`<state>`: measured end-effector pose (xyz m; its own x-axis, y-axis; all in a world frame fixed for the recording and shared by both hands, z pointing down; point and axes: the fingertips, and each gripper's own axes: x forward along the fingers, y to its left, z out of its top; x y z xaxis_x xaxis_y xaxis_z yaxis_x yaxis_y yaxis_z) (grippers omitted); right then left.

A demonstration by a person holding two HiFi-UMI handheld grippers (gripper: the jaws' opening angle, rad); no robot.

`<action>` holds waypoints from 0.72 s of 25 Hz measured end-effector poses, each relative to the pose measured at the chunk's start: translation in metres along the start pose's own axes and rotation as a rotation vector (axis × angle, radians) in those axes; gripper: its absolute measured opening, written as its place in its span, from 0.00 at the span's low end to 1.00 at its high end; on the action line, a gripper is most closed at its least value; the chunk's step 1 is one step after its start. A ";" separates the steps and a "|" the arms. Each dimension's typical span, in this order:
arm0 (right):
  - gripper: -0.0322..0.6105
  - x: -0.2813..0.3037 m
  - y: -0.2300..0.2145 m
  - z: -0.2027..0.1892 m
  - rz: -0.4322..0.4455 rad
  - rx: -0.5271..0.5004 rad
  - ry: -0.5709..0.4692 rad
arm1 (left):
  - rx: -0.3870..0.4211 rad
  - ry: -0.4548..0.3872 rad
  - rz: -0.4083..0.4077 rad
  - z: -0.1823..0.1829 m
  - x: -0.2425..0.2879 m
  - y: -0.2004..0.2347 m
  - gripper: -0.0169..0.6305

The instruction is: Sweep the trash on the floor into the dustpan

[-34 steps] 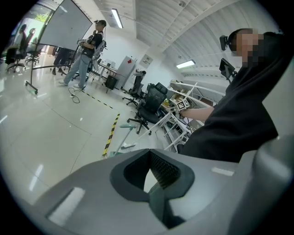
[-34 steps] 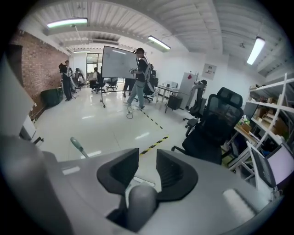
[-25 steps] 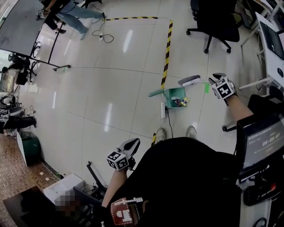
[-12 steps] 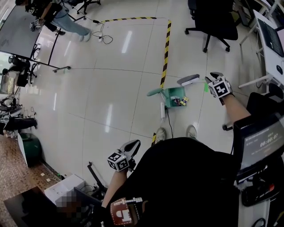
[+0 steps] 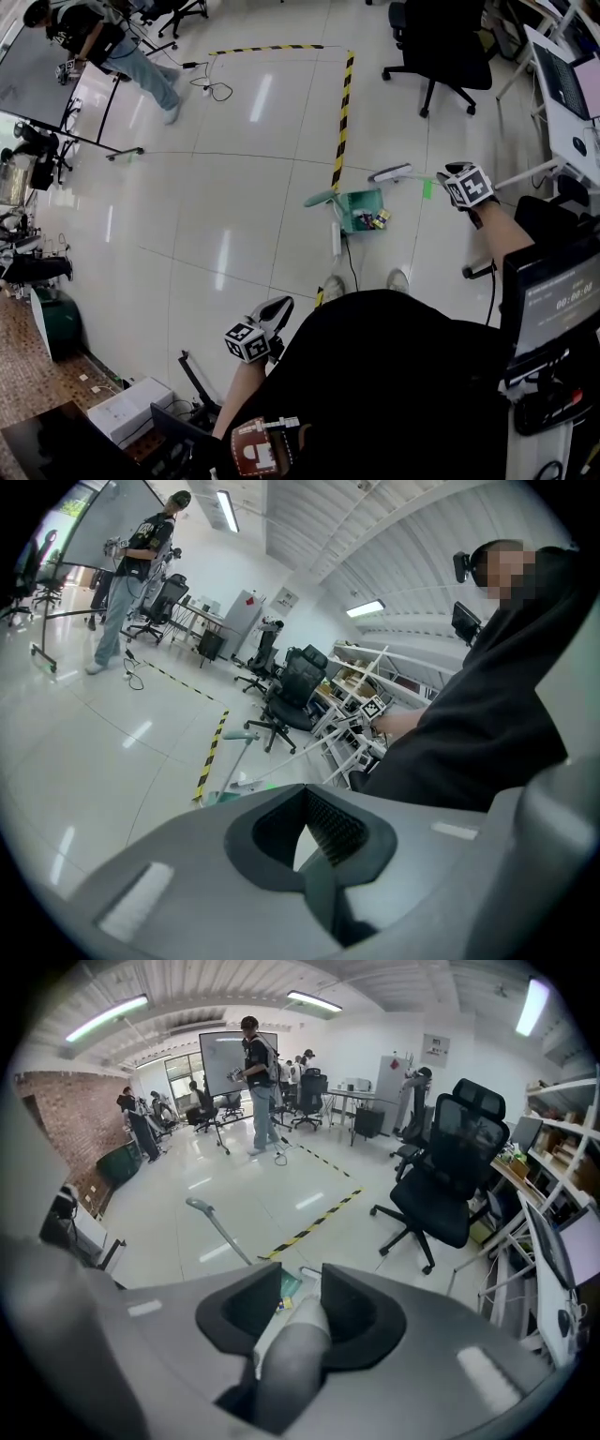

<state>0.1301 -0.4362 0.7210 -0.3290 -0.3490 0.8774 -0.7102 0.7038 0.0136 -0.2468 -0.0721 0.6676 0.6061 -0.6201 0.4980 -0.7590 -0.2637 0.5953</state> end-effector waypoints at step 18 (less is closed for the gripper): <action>0.25 -0.076 -0.036 -0.068 -0.099 0.312 0.009 | 0.042 -0.041 -0.086 0.009 0.023 -0.012 0.03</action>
<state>0.2226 -0.3928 0.6868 -0.2447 -0.3997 0.8834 -0.8955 0.4425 -0.0478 -0.2261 -0.0901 0.6664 0.6600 -0.6230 0.4197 -0.7143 -0.3475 0.6075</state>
